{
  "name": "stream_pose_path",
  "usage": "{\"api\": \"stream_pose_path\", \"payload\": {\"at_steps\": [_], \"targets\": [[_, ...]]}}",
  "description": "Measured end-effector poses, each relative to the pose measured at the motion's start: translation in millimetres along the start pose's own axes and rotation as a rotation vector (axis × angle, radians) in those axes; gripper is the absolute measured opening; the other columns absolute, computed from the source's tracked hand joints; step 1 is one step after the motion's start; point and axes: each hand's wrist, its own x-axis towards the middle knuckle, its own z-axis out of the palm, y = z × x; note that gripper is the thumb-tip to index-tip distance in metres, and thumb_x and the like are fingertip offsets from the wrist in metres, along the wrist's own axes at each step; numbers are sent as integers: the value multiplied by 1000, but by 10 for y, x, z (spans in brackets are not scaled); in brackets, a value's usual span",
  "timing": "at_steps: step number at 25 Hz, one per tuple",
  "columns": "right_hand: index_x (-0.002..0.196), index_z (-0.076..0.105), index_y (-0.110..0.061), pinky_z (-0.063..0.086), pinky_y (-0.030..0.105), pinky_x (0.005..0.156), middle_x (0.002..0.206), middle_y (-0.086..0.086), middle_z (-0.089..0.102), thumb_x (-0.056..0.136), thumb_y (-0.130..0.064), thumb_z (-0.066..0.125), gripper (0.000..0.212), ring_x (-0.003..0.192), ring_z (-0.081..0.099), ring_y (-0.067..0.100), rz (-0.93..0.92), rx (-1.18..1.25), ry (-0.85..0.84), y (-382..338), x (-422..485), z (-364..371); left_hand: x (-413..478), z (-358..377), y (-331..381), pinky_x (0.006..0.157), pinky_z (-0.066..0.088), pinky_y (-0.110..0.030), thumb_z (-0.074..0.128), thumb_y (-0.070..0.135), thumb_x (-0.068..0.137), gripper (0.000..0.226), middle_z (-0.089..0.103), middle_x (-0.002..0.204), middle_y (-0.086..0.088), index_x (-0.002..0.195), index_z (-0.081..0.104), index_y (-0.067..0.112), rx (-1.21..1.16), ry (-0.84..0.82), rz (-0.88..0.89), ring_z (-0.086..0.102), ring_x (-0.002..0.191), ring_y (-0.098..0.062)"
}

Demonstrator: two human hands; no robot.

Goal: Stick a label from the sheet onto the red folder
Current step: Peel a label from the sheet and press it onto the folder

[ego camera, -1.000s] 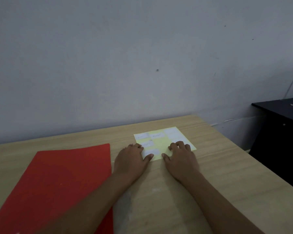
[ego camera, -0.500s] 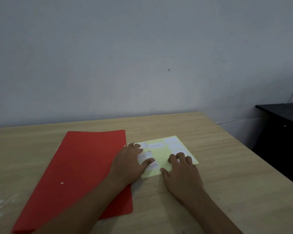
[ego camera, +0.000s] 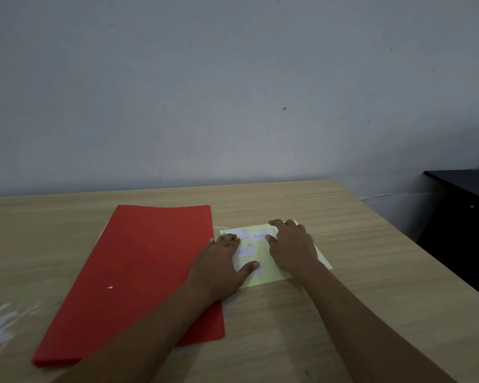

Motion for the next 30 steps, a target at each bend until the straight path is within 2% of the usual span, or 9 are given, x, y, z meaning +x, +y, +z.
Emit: {"api": "stream_pose_path", "payload": {"at_steps": [6,9,13,16,19,24,27,28,30], "targets": [[122,66,-21,43,35,89,118,1,58,93,-28,61,30,116,51,25,17,76,5,90,181,107,3,67,-27,123,15,-35,34,74,85,86,32,159,3,150,36,18,-10,44,2,24,147,-11],[115,67,-22,43,33,86,111,0,61,91,-28,65,25,109,57,24,46,103,26,109,227,117,20,93,-44,123,15,-35,34,75,84,87,33,158,4,149,36,18,-14,49,0,25,147,-10],[93,63,-27,44,34,78,96,-5,59,87,-27,68,7,96,58,22,101,169,56,81,244,123,0,82,-32,123,16,-36,36,74,85,84,35,157,4,148,38,18,-31,56,-7,26,147,-10],[82,60,-28,44,34,72,92,-6,59,87,-23,66,9,90,58,20,121,202,87,47,219,109,6,73,-22,122,16,-37,37,74,84,85,35,157,4,147,39,18,-31,67,-7,26,147,-10],[82,61,-25,40,32,68,90,-6,63,89,-18,62,9,84,58,17,121,236,104,32,184,59,8,63,-21,122,17,-37,37,74,83,86,34,157,3,147,39,17,-52,59,-15,26,147,-11],[86,62,-21,39,30,70,85,-8,64,91,-15,61,8,83,59,18,144,336,124,30,131,-62,18,-5,5,121,18,-38,41,75,82,89,33,158,1,147,39,15,-39,17,-24,26,147,-14],[82,62,-22,39,30,70,81,-10,63,89,-12,62,12,84,60,18,127,368,141,-22,186,-124,82,-131,26,115,27,-38,48,76,80,87,43,151,-1,140,48,13,-83,-60,-59,38,141,-20],[80,62,-23,39,30,70,81,-10,63,88,-12,63,13,84,60,18,114,367,153,-77,208,-155,98,-177,31,113,29,-37,48,75,81,84,47,148,-2,137,51,13,-132,-48,-73,42,138,-21],[81,64,-21,37,28,70,80,-9,62,88,-13,64,10,81,58,17,68,366,175,-219,250,-206,97,-260,22,115,24,-35,44,67,89,74,50,147,-3,139,52,13,-237,81,-80,43,137,-20]]}}
